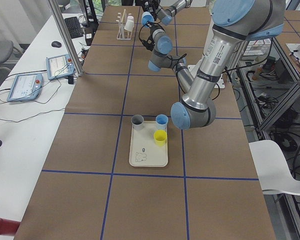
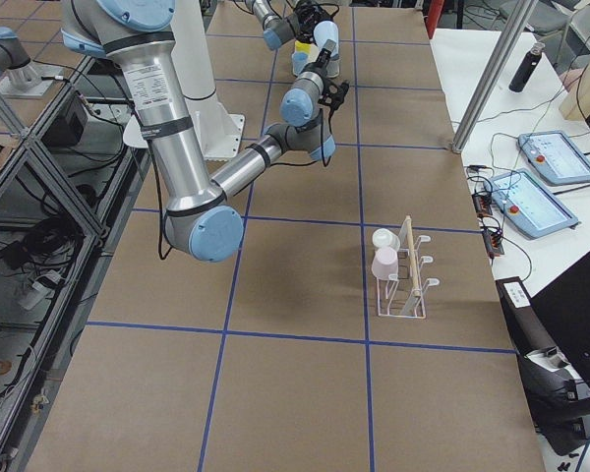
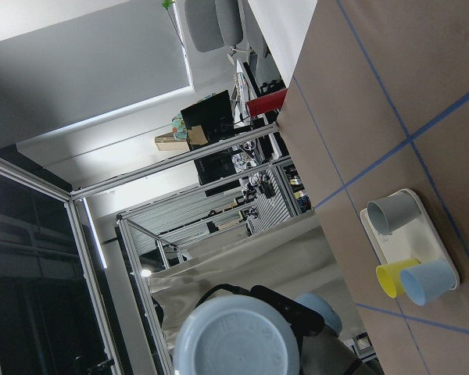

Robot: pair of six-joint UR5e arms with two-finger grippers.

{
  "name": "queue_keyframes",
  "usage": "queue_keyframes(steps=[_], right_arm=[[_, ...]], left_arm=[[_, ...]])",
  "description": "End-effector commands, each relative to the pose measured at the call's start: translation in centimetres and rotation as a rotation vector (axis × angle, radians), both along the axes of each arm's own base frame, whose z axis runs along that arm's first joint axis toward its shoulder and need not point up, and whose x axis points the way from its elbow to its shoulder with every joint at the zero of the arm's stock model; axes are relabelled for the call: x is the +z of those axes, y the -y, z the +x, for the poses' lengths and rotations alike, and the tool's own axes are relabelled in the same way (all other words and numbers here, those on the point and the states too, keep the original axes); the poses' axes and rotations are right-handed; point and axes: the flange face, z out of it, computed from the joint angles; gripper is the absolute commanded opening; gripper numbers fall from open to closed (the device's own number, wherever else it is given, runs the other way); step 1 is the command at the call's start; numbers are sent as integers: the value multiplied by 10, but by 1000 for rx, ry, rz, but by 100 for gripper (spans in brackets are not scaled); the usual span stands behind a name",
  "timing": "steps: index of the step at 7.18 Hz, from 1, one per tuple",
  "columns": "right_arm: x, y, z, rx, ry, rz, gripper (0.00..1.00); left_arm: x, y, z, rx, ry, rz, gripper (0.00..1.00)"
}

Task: Transfer IKEA cup to right arm and place on rack

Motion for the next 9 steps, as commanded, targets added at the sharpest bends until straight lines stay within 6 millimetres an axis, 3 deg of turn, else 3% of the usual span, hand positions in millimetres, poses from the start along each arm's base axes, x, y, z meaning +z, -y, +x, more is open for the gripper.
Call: queue_keyframes(steps=[1, 9], right_arm=[[-5, -5, -7, -4, 18, -4, 100], [-12, -9, -13, -3, 41, -8, 100]], left_arm=[[-7, -5, 4, 14, -13, 5, 0], [-15, -17, 14, 43, -24, 13, 0]])
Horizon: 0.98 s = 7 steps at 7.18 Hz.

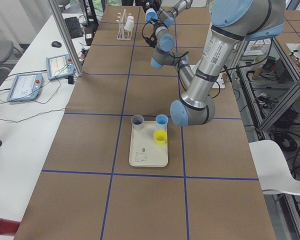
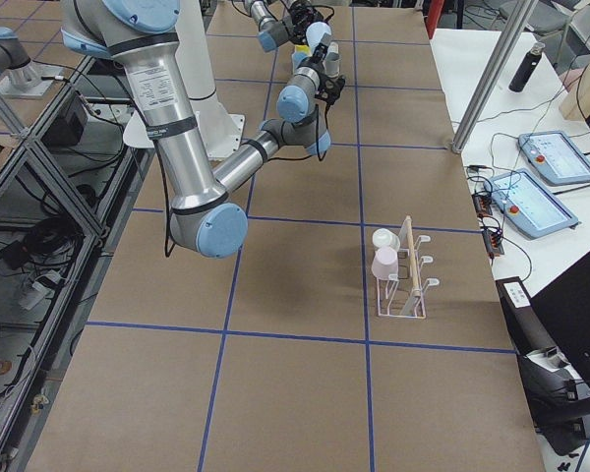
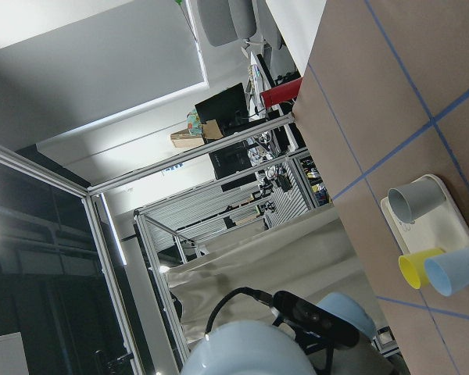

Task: Transfer IKEA cup to right arm and place on rack

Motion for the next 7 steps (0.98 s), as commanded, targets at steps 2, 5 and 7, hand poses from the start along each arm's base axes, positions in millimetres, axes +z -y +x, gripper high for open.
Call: queue_keyframes(steps=[2, 5, 7], right_arm=[[-3, -3, -4, -7, 7, 1, 98], [-4, -3, -4, -8, 13, -5, 37], [-5, -3, -3, -16, 22, -19, 9]], left_arm=[[0, -2, 2, 4, 0, 1, 0], [1, -3, 3, 8, 1, 2, 5], [0, -5, 1, 9, -2, 5, 82]])
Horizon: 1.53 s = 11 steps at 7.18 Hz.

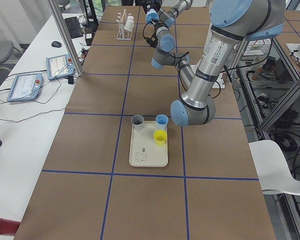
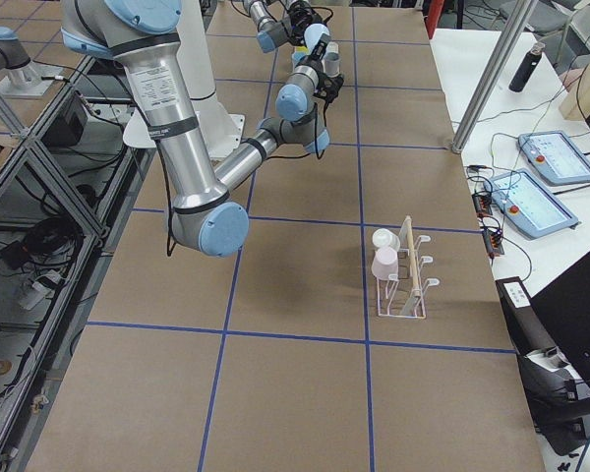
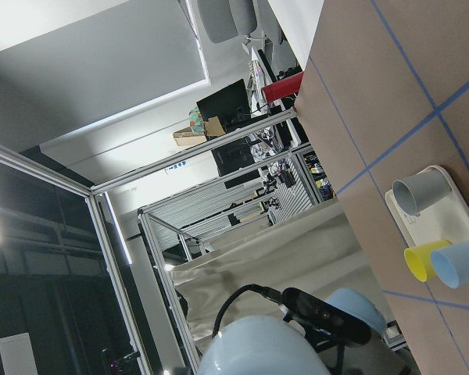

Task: Transfer IKEA cup to right arm and place on rack

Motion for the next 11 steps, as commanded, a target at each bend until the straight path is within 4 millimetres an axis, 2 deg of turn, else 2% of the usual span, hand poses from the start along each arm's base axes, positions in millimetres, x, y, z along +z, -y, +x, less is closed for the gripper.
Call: queue_keyframes(steps=[1, 2, 3, 4, 5, 7, 8, 9, 11], right_arm=[[-1, 1, 2, 4, 9, -6, 9], [-1, 1, 3, 12, 9, 4, 10], [8, 8, 13, 52, -16, 9, 10], [26, 18, 23, 121, -76, 24, 10], [63, 32, 40, 216, -195, 41, 10], [130, 46, 65, 389, -499, 156, 11], [152, 61, 84, 455, -641, 167, 14], [170, 79, 110, 502, -786, 167, 14], [215, 107, 180, 519, -1132, 324, 11]], left_arm=[[-1, -2, -3, -3, -4, 7, 94], [1, 2, -7, -15, 1, 8, 95], [5, 8, -9, -29, 15, 4, 94], [14, 15, -10, -40, 41, -2, 95], [26, 14, -10, -76, 76, 37, 96], [34, 18, -5, -92, 102, 45, 99], [37, 19, -1, -100, 115, 53, 99], [44, 22, 8, -100, 136, 49, 99], [48, 24, 14, -100, 146, 42, 99]])
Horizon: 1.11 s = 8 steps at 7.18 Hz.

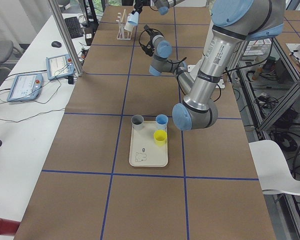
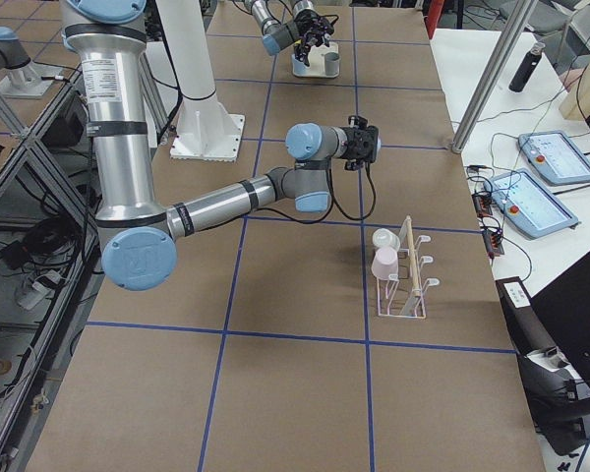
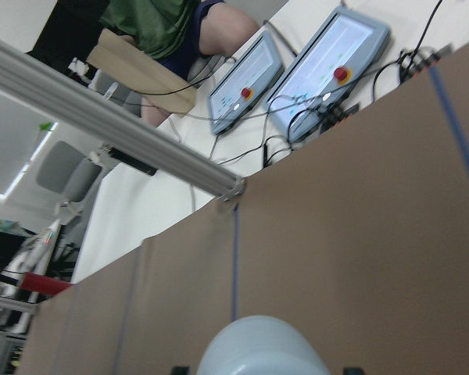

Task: Transfer IKEA cup to right arm and place on rack

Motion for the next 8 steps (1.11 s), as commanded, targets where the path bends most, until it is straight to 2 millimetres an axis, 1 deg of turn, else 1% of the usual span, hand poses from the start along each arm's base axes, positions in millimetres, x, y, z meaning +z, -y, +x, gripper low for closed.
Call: queue_keyframes(steps=[1, 2, 3, 4, 5, 6, 8], right_arm=[[41, 25, 64, 1, -351, 61, 11], [55, 37, 92, 4, -482, 56, 7], [69, 45, 108, -47, -642, 105, 7], [82, 49, 123, -84, -736, 113, 7], [94, 53, 134, -123, -793, 102, 6], [116, 64, 132, -167, -829, 77, 4], [135, 80, 129, -188, -841, 52, 4]], left_arm=[[5, 3, 6, -2, 13, -8, 99], [6, 3, 7, -3, 16, -8, 99], [10, 5, 11, -2, 25, -14, 99], [10, 5, 11, -2, 25, -14, 99], [11, 6, 12, -6, 29, -11, 99], [12, 6, 13, -13, 36, 5, 99], [12, 5, 15, -12, 37, 3, 99]])
